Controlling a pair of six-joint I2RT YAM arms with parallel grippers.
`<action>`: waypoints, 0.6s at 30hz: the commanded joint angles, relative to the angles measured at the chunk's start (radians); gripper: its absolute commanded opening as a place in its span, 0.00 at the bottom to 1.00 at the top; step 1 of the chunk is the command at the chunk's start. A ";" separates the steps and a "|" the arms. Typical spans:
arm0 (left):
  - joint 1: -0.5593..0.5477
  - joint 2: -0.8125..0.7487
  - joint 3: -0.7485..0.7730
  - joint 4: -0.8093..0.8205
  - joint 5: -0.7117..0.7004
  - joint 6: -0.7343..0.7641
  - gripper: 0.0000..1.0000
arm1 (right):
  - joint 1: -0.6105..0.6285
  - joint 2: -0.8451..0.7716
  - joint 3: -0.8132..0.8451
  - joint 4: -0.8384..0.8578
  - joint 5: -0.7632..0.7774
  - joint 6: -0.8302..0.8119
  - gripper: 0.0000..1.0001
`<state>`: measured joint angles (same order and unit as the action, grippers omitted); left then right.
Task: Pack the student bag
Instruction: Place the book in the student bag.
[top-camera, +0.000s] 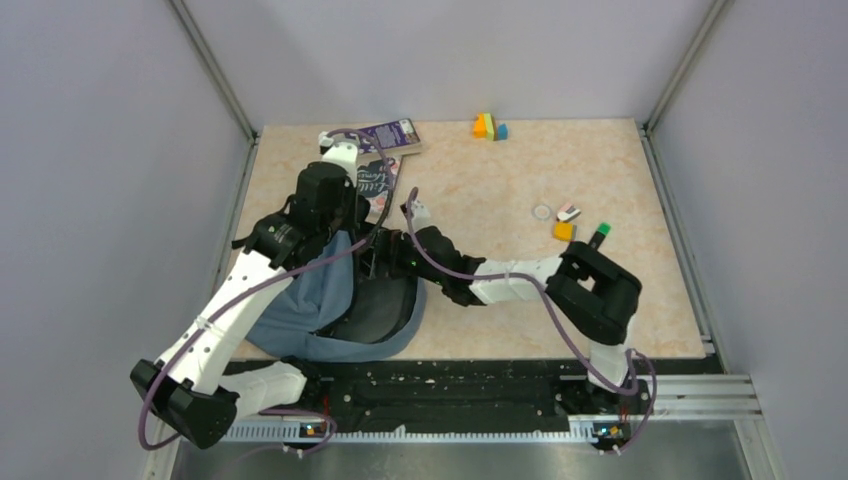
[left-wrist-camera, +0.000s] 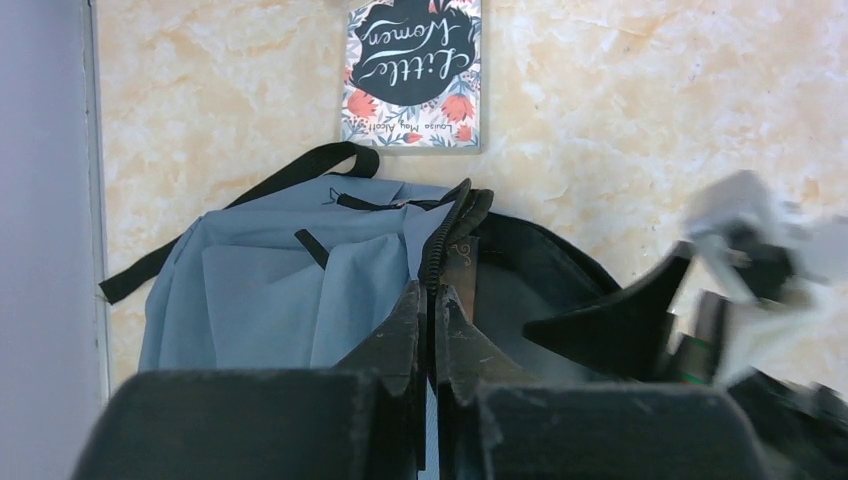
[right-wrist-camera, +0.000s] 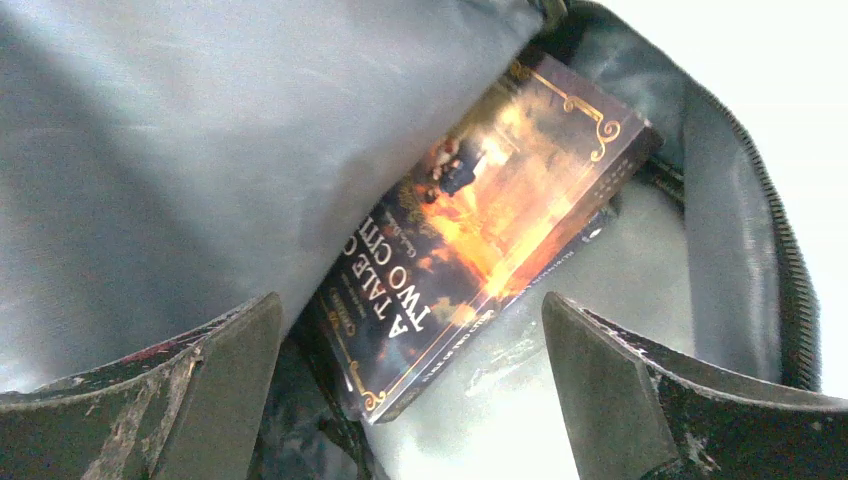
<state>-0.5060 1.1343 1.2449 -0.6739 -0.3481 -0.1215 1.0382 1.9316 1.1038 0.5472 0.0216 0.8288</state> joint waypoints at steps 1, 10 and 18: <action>0.017 -0.021 -0.015 0.037 -0.007 -0.070 0.00 | 0.010 -0.179 -0.066 0.041 0.057 -0.127 0.99; 0.101 -0.029 -0.229 0.043 -0.051 -0.248 0.00 | 0.008 -0.464 -0.181 -0.096 0.158 -0.385 0.99; 0.238 0.007 -0.325 0.060 -0.110 -0.314 0.03 | -0.084 -0.623 -0.273 -0.228 0.238 -0.427 0.99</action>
<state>-0.3027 1.1175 0.9562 -0.6262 -0.4374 -0.3660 1.0119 1.3724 0.8639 0.3977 0.2008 0.4450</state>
